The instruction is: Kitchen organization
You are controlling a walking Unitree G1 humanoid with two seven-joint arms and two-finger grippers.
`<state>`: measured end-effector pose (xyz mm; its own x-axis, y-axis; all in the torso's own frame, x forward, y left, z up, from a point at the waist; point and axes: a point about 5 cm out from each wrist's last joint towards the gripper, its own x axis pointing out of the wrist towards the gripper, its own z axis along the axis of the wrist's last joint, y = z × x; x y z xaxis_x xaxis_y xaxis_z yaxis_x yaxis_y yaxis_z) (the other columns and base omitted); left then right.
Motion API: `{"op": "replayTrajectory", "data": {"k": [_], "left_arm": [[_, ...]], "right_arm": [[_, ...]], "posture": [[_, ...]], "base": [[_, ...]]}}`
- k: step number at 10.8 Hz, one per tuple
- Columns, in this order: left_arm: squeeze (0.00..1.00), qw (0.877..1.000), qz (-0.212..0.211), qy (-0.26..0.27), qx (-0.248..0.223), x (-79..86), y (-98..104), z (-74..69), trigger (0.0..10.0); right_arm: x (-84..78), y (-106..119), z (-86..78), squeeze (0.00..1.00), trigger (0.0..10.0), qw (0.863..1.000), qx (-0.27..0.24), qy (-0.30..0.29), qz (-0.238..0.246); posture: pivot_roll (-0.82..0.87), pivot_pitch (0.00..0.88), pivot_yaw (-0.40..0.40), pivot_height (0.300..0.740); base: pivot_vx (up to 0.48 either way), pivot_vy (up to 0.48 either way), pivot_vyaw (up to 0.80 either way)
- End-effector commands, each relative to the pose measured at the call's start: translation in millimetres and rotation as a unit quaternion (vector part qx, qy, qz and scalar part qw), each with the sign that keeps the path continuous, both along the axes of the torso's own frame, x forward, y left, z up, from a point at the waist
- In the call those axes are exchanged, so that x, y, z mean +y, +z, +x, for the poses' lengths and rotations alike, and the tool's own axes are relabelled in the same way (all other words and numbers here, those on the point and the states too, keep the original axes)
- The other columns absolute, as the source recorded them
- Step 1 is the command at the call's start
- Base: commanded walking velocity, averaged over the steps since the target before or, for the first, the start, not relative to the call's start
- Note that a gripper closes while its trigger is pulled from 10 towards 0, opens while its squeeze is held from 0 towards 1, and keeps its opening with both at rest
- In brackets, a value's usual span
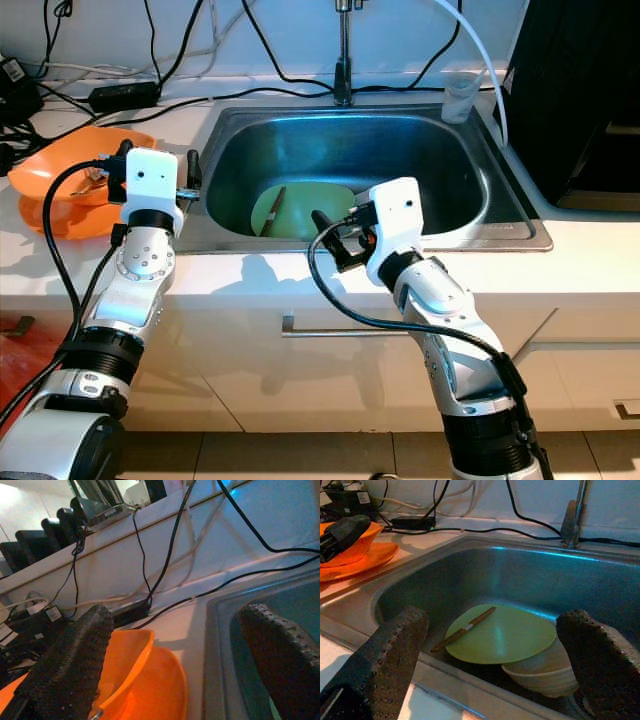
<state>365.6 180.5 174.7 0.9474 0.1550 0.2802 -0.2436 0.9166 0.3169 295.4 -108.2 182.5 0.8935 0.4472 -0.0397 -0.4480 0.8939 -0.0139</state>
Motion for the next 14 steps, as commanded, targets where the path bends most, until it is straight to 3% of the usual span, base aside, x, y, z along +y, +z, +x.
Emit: {"op": "replayTrajectory", "data": {"k": [1,14], "left_arm": [[0.0,1.0,0.005,0.002,-0.002,-0.5,1.0,-0.9,10.0],[0.0,1.0,0.005,0.002,-0.002,-0.5,1.0,-0.9,10.0]], "right_arm": [[0.8,1.7,-0.7,0.0,10.0,1.0,-0.003,0.002,-0.005],[0.8,1.7,-0.7,0.0,10.0,1.0,-0.003,0.002,-0.005]], "posture": [[-0.05,0.0,0.05,0.74],[-0.05,0.0,0.05,0.74]], "base": [[0.0,0.0,0.0],[0.0,0.0,0.0]]}}
